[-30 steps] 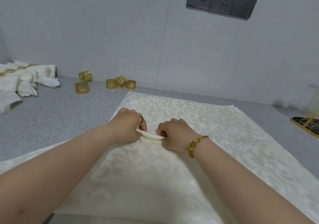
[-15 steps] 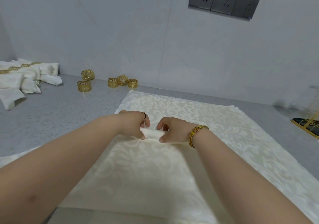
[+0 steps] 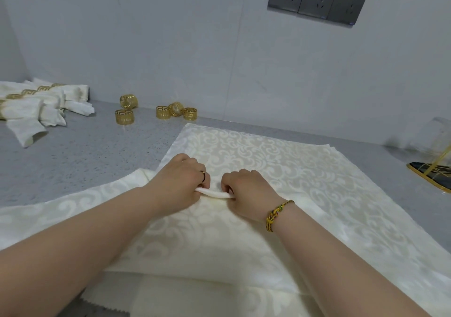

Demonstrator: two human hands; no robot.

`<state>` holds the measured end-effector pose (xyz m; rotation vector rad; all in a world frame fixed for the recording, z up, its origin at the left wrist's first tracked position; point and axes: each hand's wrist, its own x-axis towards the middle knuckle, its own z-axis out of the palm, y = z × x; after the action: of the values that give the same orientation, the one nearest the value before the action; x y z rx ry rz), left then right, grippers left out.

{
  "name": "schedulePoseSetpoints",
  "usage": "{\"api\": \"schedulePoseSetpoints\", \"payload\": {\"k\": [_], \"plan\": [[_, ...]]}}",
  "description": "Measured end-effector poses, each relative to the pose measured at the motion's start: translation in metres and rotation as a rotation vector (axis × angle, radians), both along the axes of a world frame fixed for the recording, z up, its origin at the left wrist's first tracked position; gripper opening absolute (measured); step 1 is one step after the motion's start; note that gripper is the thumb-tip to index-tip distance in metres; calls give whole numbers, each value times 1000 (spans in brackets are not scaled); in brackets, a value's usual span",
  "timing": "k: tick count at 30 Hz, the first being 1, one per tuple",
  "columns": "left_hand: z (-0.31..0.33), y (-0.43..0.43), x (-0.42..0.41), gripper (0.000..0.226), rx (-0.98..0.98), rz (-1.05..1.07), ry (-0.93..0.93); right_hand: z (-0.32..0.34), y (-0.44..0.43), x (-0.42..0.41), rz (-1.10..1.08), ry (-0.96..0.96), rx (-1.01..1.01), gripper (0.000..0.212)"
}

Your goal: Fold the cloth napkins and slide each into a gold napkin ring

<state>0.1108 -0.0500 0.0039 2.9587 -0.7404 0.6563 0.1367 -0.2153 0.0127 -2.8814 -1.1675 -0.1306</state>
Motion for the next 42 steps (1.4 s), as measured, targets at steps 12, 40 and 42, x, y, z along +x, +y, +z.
{"api": "schedulePoseSetpoints", "payload": {"k": [12,40,42], "plan": [[17,11,7,23,-191,189,628,16,-11,5,-225,444,165,28],[-2,25,-46,30,-343,104,524,-3,-37,-45,16,252,205,20],[1,26,-47,40,-430,120,577,-5,-44,-46,-74,386,382,21]]}}
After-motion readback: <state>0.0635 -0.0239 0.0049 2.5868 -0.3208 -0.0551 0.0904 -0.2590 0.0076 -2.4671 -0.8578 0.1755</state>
